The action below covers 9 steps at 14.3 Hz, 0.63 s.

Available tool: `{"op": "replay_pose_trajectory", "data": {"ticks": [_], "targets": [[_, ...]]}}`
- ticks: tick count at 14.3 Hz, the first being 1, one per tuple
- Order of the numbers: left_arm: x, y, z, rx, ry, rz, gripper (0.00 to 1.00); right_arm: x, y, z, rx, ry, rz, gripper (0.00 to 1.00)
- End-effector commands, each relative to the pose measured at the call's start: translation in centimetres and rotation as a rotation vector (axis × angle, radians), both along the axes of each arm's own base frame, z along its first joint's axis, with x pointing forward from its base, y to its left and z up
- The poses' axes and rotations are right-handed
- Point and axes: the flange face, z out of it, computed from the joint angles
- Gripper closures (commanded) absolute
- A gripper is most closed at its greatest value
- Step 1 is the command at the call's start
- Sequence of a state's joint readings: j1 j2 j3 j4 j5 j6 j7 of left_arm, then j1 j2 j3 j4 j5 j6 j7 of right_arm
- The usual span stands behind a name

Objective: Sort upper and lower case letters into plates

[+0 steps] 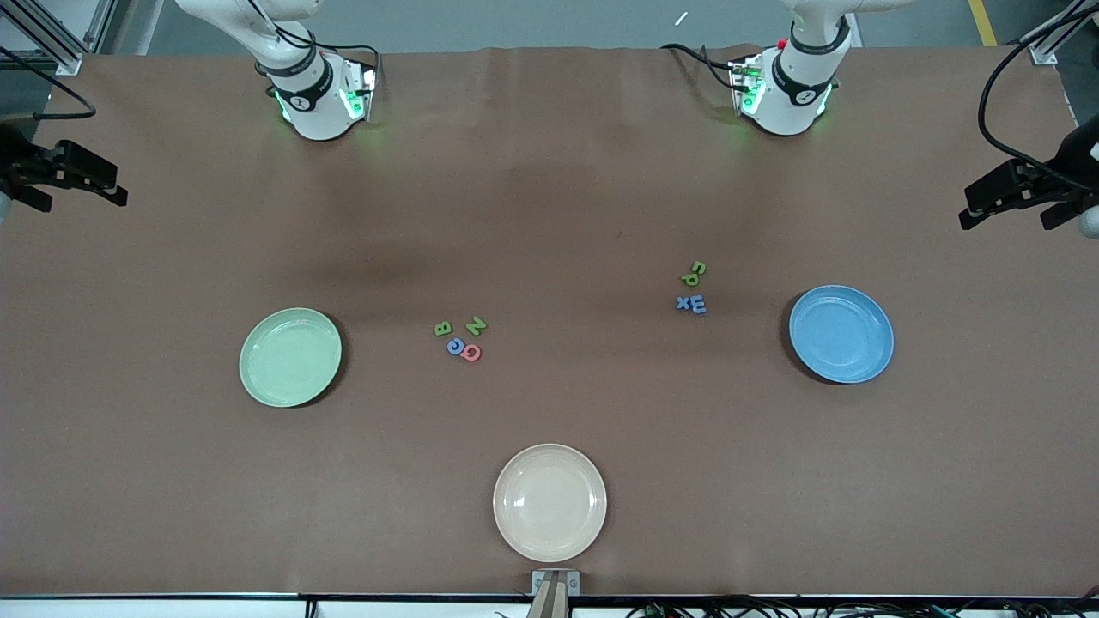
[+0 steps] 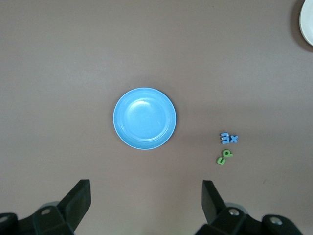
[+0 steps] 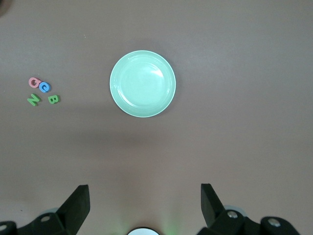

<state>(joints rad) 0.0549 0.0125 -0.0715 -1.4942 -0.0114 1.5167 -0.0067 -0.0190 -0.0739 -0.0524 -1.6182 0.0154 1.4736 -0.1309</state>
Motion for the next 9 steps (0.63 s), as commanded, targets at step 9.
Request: {"op": "replay_pose_trajectory", "data": {"ticks": [9], "targets": [[-0.58,-0.83,0.34,-0.010,0.004,-0.002,0.00,-0.97,0.22,0.03,0.006,-0.005,0.017,0.00]]}}
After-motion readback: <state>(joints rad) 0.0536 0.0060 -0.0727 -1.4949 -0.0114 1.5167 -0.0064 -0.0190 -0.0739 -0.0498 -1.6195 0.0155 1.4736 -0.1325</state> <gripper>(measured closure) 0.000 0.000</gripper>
